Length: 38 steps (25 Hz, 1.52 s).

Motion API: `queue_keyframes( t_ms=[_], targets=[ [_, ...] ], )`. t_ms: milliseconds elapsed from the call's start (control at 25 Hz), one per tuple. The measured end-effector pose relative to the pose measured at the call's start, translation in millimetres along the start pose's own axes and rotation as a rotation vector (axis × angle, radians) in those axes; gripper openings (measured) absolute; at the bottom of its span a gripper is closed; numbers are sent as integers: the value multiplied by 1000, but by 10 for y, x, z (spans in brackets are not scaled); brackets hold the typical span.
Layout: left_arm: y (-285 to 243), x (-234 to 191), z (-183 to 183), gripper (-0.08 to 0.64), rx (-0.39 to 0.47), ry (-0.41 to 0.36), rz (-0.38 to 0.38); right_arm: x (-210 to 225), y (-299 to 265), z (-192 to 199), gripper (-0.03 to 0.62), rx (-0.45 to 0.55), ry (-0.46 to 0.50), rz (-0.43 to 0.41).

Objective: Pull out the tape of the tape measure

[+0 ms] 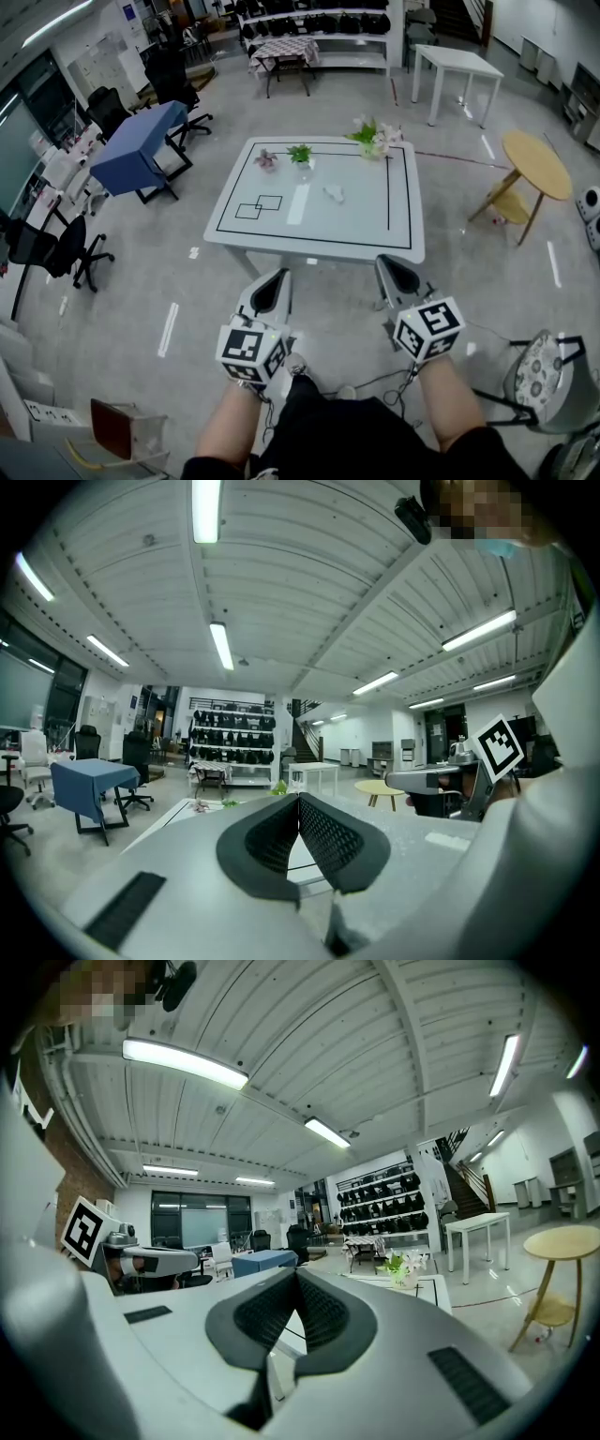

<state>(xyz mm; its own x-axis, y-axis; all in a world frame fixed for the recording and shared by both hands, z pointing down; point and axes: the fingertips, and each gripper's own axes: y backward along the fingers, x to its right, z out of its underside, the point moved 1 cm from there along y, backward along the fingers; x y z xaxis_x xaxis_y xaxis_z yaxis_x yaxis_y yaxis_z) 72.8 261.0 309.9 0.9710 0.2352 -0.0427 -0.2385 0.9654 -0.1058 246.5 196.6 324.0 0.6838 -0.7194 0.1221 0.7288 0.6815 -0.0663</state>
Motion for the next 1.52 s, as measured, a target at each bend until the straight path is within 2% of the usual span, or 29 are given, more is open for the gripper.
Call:
queue_keyframes(
  t_ms=[400,840,960,1200,1520],
  targets=[
    [-264,-210,-5,5,16,6,4,96,-277,-23,0,0,-11,-6],
    [-924,-1012,42,9,9,8,32,275,-1184,43,17,3,0,13],
    [-1172,-1273,16,83,0,5,64,329,-1515,18,52,6,0,30],
    [-1654,-1846,-47,183,-19,-11,129,423,-2208,-109,147,5,14,97],
    [-2267,-2485,-46,236,-30,-13,235,544,-3003,-140,182,-12,10,161]
  ],
)
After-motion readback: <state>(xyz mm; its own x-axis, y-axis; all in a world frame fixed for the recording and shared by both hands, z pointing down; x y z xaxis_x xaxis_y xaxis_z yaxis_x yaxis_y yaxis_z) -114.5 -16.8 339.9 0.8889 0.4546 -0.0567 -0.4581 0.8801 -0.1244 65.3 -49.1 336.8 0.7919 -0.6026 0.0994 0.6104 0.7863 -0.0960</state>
